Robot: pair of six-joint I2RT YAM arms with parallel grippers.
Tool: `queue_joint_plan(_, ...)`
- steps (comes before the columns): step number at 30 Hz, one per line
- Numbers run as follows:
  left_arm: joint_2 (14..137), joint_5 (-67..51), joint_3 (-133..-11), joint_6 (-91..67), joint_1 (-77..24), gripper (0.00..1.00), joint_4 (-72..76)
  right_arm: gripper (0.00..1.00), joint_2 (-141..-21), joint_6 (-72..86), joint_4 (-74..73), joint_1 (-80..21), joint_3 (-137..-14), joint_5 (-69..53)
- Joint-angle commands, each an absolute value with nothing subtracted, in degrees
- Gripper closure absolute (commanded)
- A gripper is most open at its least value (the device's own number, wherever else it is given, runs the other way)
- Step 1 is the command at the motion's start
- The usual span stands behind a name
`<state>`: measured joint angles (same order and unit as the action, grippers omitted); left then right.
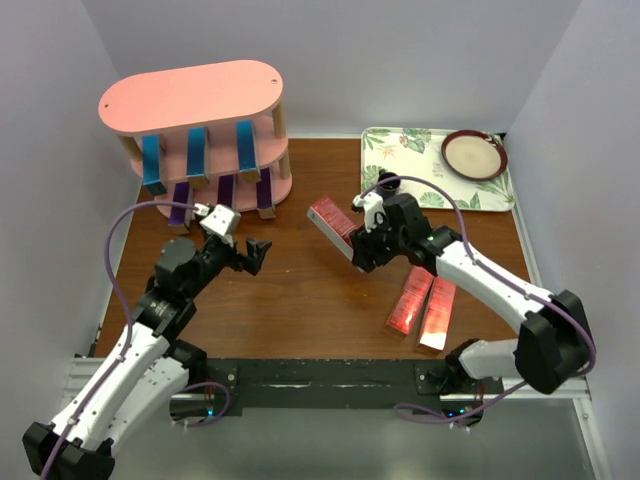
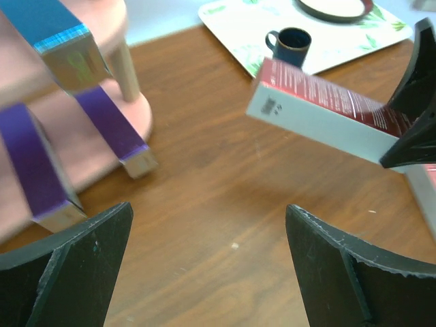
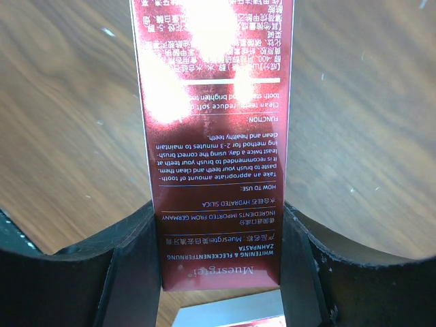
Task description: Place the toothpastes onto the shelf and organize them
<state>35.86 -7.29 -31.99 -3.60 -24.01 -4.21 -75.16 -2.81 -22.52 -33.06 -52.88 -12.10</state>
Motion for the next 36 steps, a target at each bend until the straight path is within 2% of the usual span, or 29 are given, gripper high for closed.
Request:
queue_joint_plan(1,37.00,-10.46,-36.64,-12.64,-23.64,0.00,-5.79,0.67,-71.81,-3.95,-20.74,-39.01,-52.39,-6.26)
queue_joint_plan(8,40.51,-9.05,-44.47,-26.27,-23.55,0.00,-16.51,0.67,-71.72,-7.20,-20.39,-45.61,-51.77,-2.38)
queue_joint_plan(13,47.27,-15.54,-44.74,-28.73,-18.84,0.00,-18.10,0.66,-69.96,-8.52,-19.16,-47.20,-50.54,-3.95)
queue_joint_plan(17,51.76,-29.94,-42.63,-33.48,-14.07,0.00,-12.60,0.66,-68.82,-9.31,-19.07,-48.25,-50.10,-4.74)
queue_joint_plan(20,52.73,-33.64,-40.70,-37.17,-13.89,0.00,-7.14,0.65,-68.29,-9.75,-18.81,-49.13,-49.75,-5.10)
queue_joint_plan(27,56.68,-40.42,-39.82,-40.52,-13.89,0.00,-2.90,0.65,-66.18,-9.84,-17.85,-50.36,-49.22,-5.98)
queue_joint_plan(36,59.67,-42.18,-36.48,-42.62,-13.97,0.00,1.21,0.65,-64.42,-9.84,-17.23,-50.62,-49.39,-8.44)
